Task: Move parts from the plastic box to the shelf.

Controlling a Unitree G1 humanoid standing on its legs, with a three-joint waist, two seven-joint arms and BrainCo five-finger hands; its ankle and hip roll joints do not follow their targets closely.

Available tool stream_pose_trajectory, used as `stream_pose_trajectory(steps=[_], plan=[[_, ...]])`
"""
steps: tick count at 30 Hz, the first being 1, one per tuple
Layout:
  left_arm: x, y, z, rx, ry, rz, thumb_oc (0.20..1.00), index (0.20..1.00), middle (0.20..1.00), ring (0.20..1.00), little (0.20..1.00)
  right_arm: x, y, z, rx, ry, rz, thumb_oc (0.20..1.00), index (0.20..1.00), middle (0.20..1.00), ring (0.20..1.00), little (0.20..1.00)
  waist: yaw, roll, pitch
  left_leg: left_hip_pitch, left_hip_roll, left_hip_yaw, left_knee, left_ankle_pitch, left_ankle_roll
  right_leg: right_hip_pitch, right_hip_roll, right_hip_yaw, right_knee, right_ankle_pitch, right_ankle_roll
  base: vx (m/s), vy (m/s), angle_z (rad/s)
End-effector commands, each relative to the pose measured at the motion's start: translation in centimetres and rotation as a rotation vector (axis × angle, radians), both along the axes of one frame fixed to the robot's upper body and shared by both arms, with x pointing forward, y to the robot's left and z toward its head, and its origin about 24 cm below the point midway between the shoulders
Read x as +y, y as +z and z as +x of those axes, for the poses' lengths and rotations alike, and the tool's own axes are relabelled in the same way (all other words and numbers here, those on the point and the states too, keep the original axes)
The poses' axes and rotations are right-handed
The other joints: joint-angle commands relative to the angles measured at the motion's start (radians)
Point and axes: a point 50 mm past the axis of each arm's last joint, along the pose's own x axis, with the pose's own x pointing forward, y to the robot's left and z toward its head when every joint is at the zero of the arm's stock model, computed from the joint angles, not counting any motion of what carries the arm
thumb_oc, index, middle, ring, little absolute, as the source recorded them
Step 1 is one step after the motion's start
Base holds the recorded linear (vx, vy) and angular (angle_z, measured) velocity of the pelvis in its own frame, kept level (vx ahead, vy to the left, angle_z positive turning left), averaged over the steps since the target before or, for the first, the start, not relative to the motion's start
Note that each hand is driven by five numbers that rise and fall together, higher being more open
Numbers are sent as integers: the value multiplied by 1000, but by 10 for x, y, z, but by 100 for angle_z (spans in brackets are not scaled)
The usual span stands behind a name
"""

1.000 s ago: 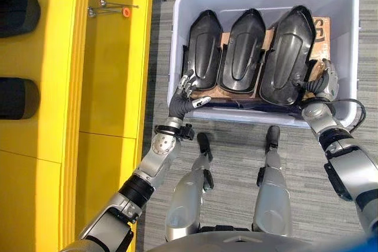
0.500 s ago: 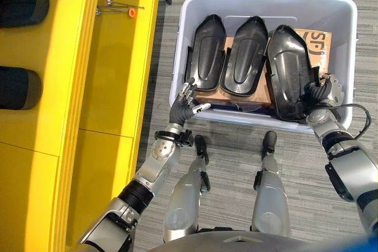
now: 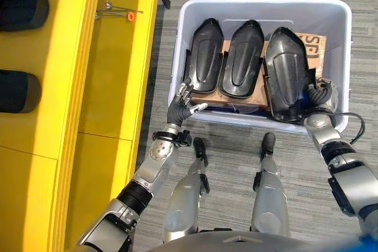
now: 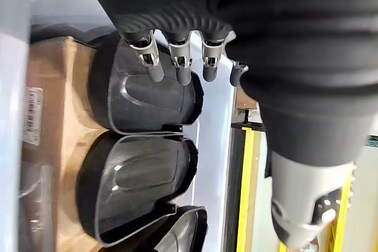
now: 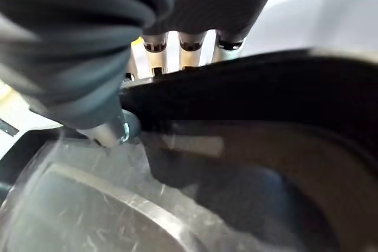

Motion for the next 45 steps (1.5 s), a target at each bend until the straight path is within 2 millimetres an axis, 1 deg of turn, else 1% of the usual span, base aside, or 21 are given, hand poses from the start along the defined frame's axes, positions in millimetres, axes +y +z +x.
stream_pose_trajectory(steps=[1, 2, 4, 6, 7, 11, 12, 16, 19, 20, 26, 27, 30, 33, 35, 37, 38, 40, 41, 43, 45], plan=[[17, 22, 5, -113, 56, 21, 1000, 1000, 1000, 1000, 1000, 42, 15, 10, -144, 165, 40, 200, 200, 200, 200, 200, 19, -47, 67, -2, 72, -16, 141, -106, -85, 16, -80, 62, 144, -66, 55, -18, -34, -6], [24, 21, 3, -110, 89, 24, 1000, 1000, 1000, 1000, 1000, 58, 50, 2, -366, 247, 107, 200, 200, 200, 200, 200, 0, -60, 60, 9, 79, -17, 140, -106, -87, 19, -74, 68, 146, -68, 53, -10, -30, -16], [24, 18, 1, -98, 86, 25, 1000, 1000, 1000, 1000, 1000, 59, 52, -3, -398, 253, 123, 200, 200, 200, 200, 200, -3, -61, 54, 16, 82, -17, 138, -106, -87, 27, -72, 68, 146, -71, 52, -7, -37, -22], [29, 13, -3, -80, 87, 44, 1000, 1000, 1000, 1000, 1000, 68, 61, -17, -499, 308, 196, 200, 200, 200, 200, 200, -12, -68, 35, 43, 89, -19, 125, -101, -89, 49, -68, 68, 138, -76, 51, 2, -40, -6], [29, 12, -4, -80, 87, 44, 1000, 1000, 1000, 1000, 1000, 68, 61, -18, -498, 307, 196, 200, 200, 200, 200, 200, -12, -68, 34, 44, 89, -19, 124, -101, -89, 50, -68, 68, 138, -76, 51, 0, 0, 0], [34, 3, -11, -44, 73, 63, 1000, 1000, 1000, 1000, 1000, 79, 68, -31, -564, 391, 253, 200, 200, 200, 200, 200, -19, -72, -1, 86, 95, -15, 93, -86, -91, 75, -62, 72, 121, -72, 50, 3, -2, -1], [36, -2, -14, -26, 64, 69, 1000, 1000, 1000, 1000, 1000, 84, 74, -37, -599, 436, 268, 200, 200, 200, 200, 200, -21, -75, -21, 106, 100, -10, 78, -79, -93, 87, -58, 73, 111, -69, 51, 21, -6, -8], [39, -7, -19, -6, 47, 77, 1000, 1000, 1000, 1000, 1000, 88, 79, -45, -625, 499, 268, 200, 200, 200, 200, 200, -24, -80, -47, 141, 106, -2, 53, -71, -95, 108, -51, 76, 96, -65, 53, 22, -5, -8], [44, -12, -24, 15, 48, 91, 1000, 1000, 1000, 1000, 1000, 88, 76, -54, -617, 549, 298, 200, 200, 200, 200, 200, -30, -86, -73, 176, 115, 5, 34, -62, -100, 131, -45, 76, 89, -66, 54, 42, -20, -8], [48, -17, -29, 32, 49, 94, 1000, 1000, 1000, 1000, 1000, 85, 70, -62, -586, 582, 312, 200, 200, 200, 200, 200, -33, -88, -96, 204, 124, 9, 25, -59, -104, 159, -39, 71, 85, -70, 54, 45, -28, -7], [58, -26, -37, 68, 70, 107, 1000, 1000, 1000, 1000, 1000, 78, 54, -75, -504, 616, 312, 200, 200, 200, 200, 200, -40, -89, -137, 261, 143, 15, 11, -53, -111, 208, -26, 61, 89, -92, 53, 49, -37, -1], [62, -29, -40, 83, 80, 110, 1000, 1000, 1000, 1000, 1000, 76, 48, -78, -469, 619, 317, 200, 200, 200, 200, 200, -40, -89, -154, 285, 153, 16, 4, -50, -115, 225, -16, 58, 97, -108, 50, 38, -53, -4], [65, -31, -43, 93, 91, 107, 1000, 1000, 1000, 1000, 1000, 77, 46, -79, -457, 628, 320, 200, 200, 200, 200, 200, -40, -87, -160, 302, 162, 17, 2, -49, -116, 233, -7, 60, 108, -120, 47, 30, -54, -5], [73, -34, -51, 106, 123, 97, 1000, 1000, 1000, 1000, 1000, 80, 44, -81, -439, 673, 341, 200, 200, 200, 200, 200, -33, -86, -174, 335, 187, 17, 10, -52, -116, 235, 23, 80, 167, -164, 37, 7, -101, -10], [78, -38, -57, 126, 149, 73, 1000, 1000, 1000, 1000, 1000, 85, 49, -81, -436, 728, 330, 200, 200, 200, 200, 200, -22, -76, -179, 356, 212, 12, 19, -43, -116, 230, 46, 78, 235, -206, 24, -5, -137, -13], [79, -42, -61, 143, 157, 57, 1000, 1000, 1000, 1000, 1000, 87, 53, -80, -437, 755, 318, 200, 200, 200, 200, 200, -14, -67, -178, 357, 230, 1, 26, -25, -120, 226, 65, 67, 283, -239, 10, -59, -159, 4], [80, -45, -64, 160, 166, 40, 1000, 1000, 1000, 1000, 1000, 91, 55, -76, -436, 781, 318, 200, 200, 200, 200, 200, 3, -57, -170, 344, 248, -24, 31, 13, -124, 220, 85, 54, 313, -262, -9, -134, -208, 14], [80, -51, -68, 183, 171, 24, 1000, 1000, 1000, 1000, 1000, 93, 57, -74, -431, 801, 309, 200, 200, 200, 200, 200, 20, -43, -165, 319, 261, -61, 19, 72, -136, 215, 105, 29, 322, -279, -27, -153, -192, 24], [79, -53, -70, 195, 169, 15, 1000, 1000, 1000, 1000, 1000, 94, 56, -73, -423, 813, 307, 200, 200, 200, 200, 200, 29, -38, -160, 300, 265, -89, -2, 112, -144, 217, 114, 14, 322, -290, -37, -139, -158, 63], [75, -56, -69, 207, 155, 11, 1000, 1000, 1000, 1000, 1000, 92, 54, -73, -411, 805, 305, 200, 200, 200, 200, 200, 42, -29, -156, 253, 267, -123, -34, 194, -158, 219, 116, -28, 320, -295, -56, -133, -132, 80], [73, -60, -69, 227, 148, 3, 1000, 1000, 1000, 1000, 1000, 88, 52, -74, -395, 800, 294, 200, 200, 200, 200, 200, 42, -41, -151, 236, 256, -84, -30, 184, -137, 234, 86, -71, 323, -303, -64, -109, -113, 118]])
